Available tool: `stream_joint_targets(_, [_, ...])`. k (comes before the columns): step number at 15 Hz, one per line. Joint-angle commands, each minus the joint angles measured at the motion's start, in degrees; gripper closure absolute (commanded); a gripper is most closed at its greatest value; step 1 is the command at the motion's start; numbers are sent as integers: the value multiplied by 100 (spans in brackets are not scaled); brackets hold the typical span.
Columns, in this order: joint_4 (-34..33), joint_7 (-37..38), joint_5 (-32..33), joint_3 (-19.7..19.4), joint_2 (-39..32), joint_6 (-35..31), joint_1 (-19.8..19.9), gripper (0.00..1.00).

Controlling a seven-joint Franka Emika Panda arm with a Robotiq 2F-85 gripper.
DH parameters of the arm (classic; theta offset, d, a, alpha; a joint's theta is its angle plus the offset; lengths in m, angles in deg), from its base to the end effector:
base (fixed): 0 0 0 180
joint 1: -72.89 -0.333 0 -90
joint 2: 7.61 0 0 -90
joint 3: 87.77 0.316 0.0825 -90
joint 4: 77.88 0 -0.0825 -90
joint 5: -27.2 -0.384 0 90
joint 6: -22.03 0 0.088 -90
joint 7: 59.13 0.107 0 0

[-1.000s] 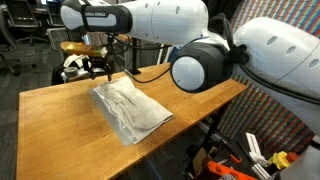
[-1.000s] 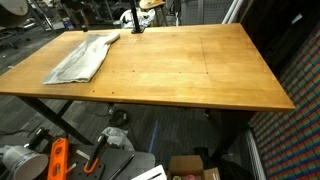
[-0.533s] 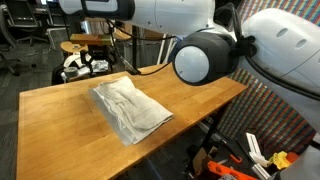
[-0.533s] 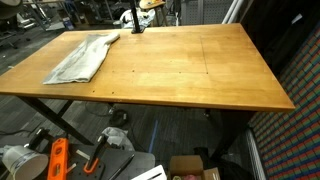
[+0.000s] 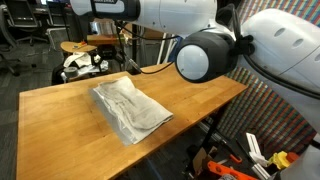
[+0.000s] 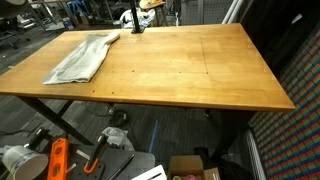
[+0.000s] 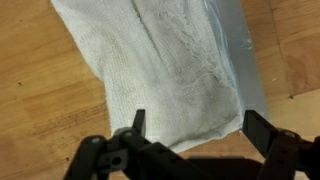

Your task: Fold the cloth

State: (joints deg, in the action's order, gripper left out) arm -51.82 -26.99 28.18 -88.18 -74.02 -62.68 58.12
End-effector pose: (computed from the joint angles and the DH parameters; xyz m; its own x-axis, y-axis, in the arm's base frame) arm 0.7578 0.1954 0.3319 0.9469 -0.3050 -0.1017 -0.2963 -0.9507 0.0918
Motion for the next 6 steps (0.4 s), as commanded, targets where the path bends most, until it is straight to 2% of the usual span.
stream_joint_targets(1, [-99,-42,-28,-31,-61,52,29,0])
stream_joint_targets(6, [-97,-77,-29,-32,-70,51,38,0])
